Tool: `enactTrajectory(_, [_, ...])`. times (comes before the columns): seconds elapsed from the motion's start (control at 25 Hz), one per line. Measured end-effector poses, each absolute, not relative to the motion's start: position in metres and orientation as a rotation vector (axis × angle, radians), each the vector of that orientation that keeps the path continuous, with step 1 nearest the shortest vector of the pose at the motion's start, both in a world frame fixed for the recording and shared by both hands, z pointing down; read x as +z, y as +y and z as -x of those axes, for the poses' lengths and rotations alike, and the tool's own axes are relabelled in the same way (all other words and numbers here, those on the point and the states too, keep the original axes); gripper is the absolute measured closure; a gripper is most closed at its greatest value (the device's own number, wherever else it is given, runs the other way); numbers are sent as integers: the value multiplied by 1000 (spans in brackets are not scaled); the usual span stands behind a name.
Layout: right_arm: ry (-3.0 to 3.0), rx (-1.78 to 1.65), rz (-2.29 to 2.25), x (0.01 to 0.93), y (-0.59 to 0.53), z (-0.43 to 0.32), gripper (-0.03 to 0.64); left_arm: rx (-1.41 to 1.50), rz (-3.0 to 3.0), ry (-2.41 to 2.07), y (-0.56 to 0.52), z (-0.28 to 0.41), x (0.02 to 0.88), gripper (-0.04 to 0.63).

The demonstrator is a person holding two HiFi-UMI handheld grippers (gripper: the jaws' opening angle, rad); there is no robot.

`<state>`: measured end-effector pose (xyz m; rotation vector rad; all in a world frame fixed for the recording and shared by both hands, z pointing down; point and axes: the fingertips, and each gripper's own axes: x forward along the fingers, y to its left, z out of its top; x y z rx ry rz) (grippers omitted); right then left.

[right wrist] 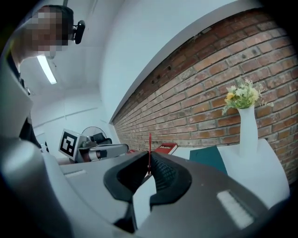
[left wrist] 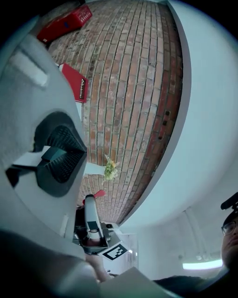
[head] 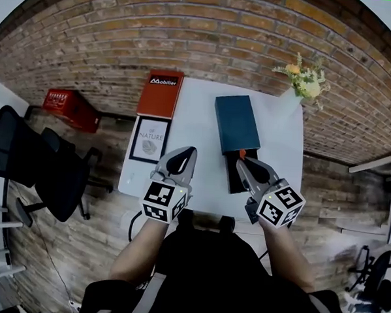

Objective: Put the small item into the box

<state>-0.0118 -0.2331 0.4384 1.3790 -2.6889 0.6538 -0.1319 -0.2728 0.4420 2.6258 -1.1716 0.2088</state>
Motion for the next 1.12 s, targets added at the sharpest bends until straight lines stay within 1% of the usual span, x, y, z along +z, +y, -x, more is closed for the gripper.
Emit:
enactTrajectory(0.24, [-2609,630,-1504,433,-246,55,600,194,-2677,-1050,-300,174,443,589])
enactTrajectory(0.4, [-2529,627,-1633,431,-240,44,600,184,-2703,-970,-309,176,445,589])
enactTrajectory(0.72, [-2360,645,-1885,432,-230,-12,600,211,-2758,-739,-311,123,455,589])
enactTrajectory(1.12, [-2217,838,-2023,486,-207,-80,600,323,-2755,-578,-314,38,485,588])
